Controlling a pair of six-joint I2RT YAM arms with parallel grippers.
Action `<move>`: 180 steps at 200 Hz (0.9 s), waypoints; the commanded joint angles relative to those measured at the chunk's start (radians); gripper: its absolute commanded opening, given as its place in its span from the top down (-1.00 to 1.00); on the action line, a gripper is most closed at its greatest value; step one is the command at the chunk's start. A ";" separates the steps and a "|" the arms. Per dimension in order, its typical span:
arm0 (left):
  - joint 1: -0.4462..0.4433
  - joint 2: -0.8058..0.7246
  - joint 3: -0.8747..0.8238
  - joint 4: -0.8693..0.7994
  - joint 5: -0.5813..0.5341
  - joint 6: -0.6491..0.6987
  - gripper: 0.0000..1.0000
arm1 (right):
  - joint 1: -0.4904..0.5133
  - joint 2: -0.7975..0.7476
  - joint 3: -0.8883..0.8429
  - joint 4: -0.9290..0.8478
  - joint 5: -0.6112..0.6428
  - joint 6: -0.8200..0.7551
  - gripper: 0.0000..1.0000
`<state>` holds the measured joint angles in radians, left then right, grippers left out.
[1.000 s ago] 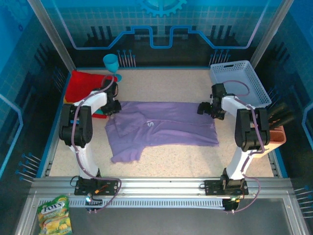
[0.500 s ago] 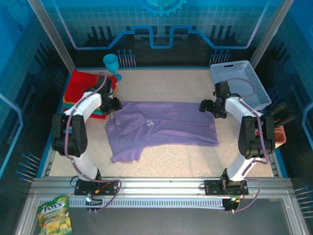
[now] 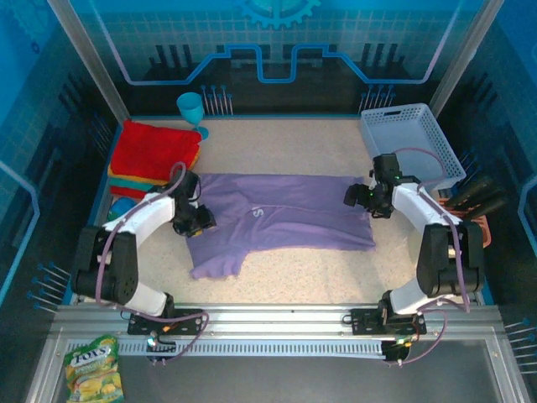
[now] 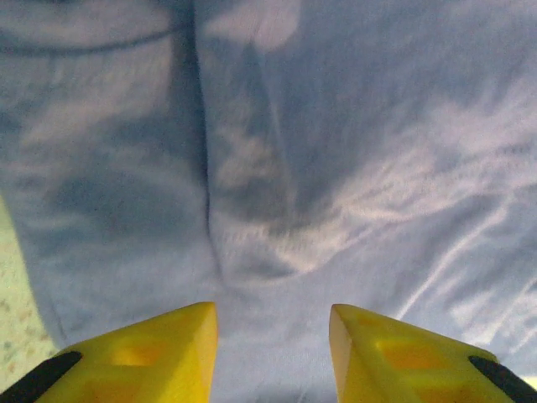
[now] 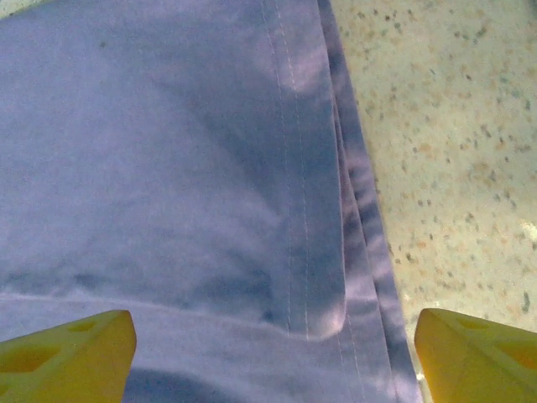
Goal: Fold and stack the t-shirts
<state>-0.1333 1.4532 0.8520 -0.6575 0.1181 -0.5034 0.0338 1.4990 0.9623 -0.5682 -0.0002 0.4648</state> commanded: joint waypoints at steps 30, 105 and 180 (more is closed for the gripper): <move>-0.005 -0.273 -0.041 -0.198 -0.016 -0.057 0.12 | 0.009 -0.177 -0.139 -0.111 -0.004 0.148 -0.59; -0.102 -0.387 -0.224 -0.199 -0.043 -0.319 -0.04 | 0.028 -0.278 -0.318 -0.119 0.035 0.236 -0.67; -0.185 -0.483 -0.323 -0.237 -0.129 -0.466 0.14 | 0.030 -0.338 -0.364 -0.130 0.058 0.260 -0.56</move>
<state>-0.2958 0.9627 0.5755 -0.8818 0.0250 -0.8948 0.0525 1.1793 0.6136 -0.6735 0.0349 0.7044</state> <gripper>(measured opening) 0.437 0.796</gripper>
